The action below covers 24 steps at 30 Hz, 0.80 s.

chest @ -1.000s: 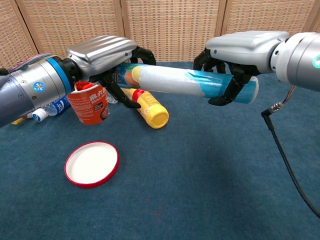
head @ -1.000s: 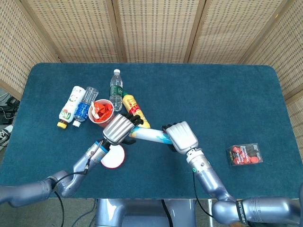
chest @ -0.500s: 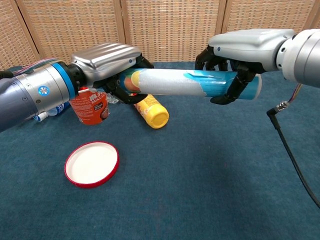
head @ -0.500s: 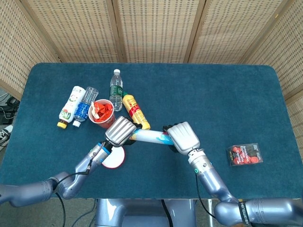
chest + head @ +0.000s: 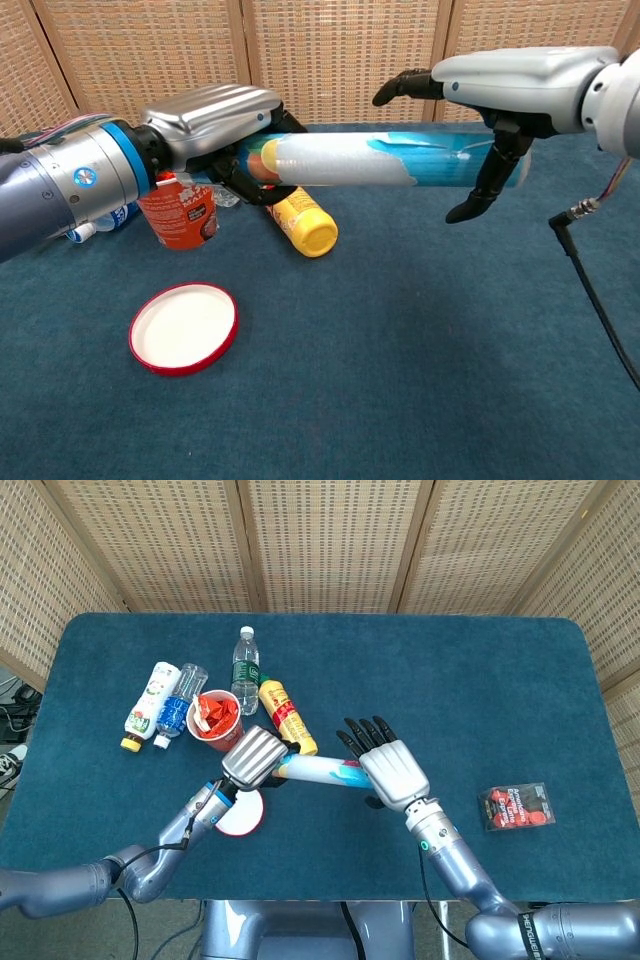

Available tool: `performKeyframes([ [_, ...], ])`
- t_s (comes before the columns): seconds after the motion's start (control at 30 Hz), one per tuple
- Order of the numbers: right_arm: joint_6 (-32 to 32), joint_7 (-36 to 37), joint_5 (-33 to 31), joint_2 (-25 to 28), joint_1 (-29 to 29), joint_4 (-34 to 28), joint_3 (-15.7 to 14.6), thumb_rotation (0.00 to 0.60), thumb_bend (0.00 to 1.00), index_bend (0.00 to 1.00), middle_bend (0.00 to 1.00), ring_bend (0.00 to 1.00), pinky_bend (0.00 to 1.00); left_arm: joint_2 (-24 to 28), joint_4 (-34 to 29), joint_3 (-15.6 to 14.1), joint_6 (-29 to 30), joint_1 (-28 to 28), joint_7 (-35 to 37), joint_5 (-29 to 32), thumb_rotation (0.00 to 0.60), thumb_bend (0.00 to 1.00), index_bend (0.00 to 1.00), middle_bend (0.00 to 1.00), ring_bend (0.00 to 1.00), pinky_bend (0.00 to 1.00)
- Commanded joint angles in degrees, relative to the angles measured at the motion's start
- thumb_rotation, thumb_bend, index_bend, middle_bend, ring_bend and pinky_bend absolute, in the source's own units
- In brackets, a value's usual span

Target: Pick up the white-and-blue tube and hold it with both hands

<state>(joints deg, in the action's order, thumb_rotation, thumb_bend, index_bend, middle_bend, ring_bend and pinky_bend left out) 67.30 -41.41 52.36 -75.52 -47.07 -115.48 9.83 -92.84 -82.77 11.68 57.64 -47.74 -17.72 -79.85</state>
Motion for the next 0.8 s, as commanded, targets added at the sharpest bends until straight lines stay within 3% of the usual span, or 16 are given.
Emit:
performKeyframes([
  [0.03,1.12,0.15,0.97,0.4,0.59,-0.16,-0.25,0.6,0.0,0.0,0.0,0.0,0.0,-0.15,-0.15,0.22,-0.16,-0.14,0.01,0.81,0.6,0.63,0.68,0.72,0.64,0.83],
  [0.23,4.56,1.52,5.84,3.46,3.45,0.62,-1.69,0.6,0.0,0.0,0.0,0.0,0.0,0.69,-0.12,0.04,-0.16,0.22,0.81,1.71,0.6,0.63,0.69,0.72,0.64,0.83],
  [0.43,9.71,10.02,15.37,8.39,10.17,4.52,-5.27,0.6,0.0,0.0,0.0,0.0,0.0,2.2,0.25,-0.64,0.34,1.11,3.81,1.29,0.6,0.64,0.69,0.72,0.64,0.83],
  [0.63,16.16,25.67,24.9,9.63,18.5,19.39,-9.41,0.6,0.0,0.0,0.0,0.0,0.0,3.62,0.32,-1.37,1.39,2.11,6.75,0.35,0.6,0.64,0.69,0.72,0.64,0.83],
  [0.8,14.81,35.12,22.75,6.47,23.3,32.8,-10.56,0.6,0.0,0.0,0.0,0.0,0.0,4.59,-0.34,-2.16,2.27,2.99,7.63,-0.19,0.6,0.64,0.7,0.72,0.64,0.83],
])
